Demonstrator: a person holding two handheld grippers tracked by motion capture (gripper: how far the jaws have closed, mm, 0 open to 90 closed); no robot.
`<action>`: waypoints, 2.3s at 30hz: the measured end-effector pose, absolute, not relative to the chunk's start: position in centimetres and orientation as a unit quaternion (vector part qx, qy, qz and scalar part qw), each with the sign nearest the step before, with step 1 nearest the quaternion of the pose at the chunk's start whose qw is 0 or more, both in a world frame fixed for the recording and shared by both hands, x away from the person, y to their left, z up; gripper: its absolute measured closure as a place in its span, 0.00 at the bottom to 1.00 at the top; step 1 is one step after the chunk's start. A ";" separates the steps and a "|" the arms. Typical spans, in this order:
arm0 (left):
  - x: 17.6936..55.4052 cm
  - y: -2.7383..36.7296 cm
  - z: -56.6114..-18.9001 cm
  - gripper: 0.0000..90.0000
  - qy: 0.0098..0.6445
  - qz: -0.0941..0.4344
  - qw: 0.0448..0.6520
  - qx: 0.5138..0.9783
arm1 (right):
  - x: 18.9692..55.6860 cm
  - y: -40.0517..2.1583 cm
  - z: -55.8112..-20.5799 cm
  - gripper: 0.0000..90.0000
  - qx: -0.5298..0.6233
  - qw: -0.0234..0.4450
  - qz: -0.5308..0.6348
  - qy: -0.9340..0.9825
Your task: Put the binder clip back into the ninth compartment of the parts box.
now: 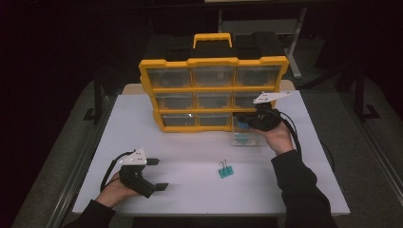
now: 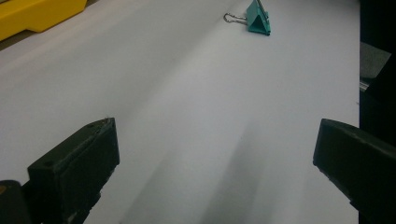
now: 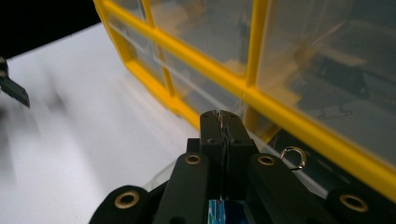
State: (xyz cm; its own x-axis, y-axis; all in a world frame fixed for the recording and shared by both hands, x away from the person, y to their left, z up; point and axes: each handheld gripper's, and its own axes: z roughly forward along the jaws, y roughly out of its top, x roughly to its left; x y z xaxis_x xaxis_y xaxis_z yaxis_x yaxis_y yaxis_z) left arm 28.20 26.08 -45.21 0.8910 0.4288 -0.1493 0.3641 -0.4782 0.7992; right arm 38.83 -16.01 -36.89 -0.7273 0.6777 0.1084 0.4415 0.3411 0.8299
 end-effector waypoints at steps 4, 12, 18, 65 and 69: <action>28.2 26.1 -45.2 0.00 0.230 0.035 0.456 0.859 | 39.1 -15.6 -37.5 0.97 0.346 0.119 0.441 0.819; 28.2 26.1 -45.2 0.00 0.229 0.035 0.455 0.860 | 39.2 -15.4 -37.8 0.97 0.345 0.112 0.425 0.830; 28.1 26.0 -45.2 0.00 0.229 0.035 0.456 0.860 | 39.1 -15.7 -37.5 0.91 0.349 0.114 0.432 0.824; 28.0 26.2 -45.2 0.00 0.233 0.039 0.457 0.857 | 30.5 -15.1 -38.3 0.44 0.305 0.055 0.448 0.839; 28.0 26.2 -45.2 0.00 0.233 0.038 0.457 0.857 | 30.2 -14.8 -39.3 0.43 0.303 0.050 0.447 0.840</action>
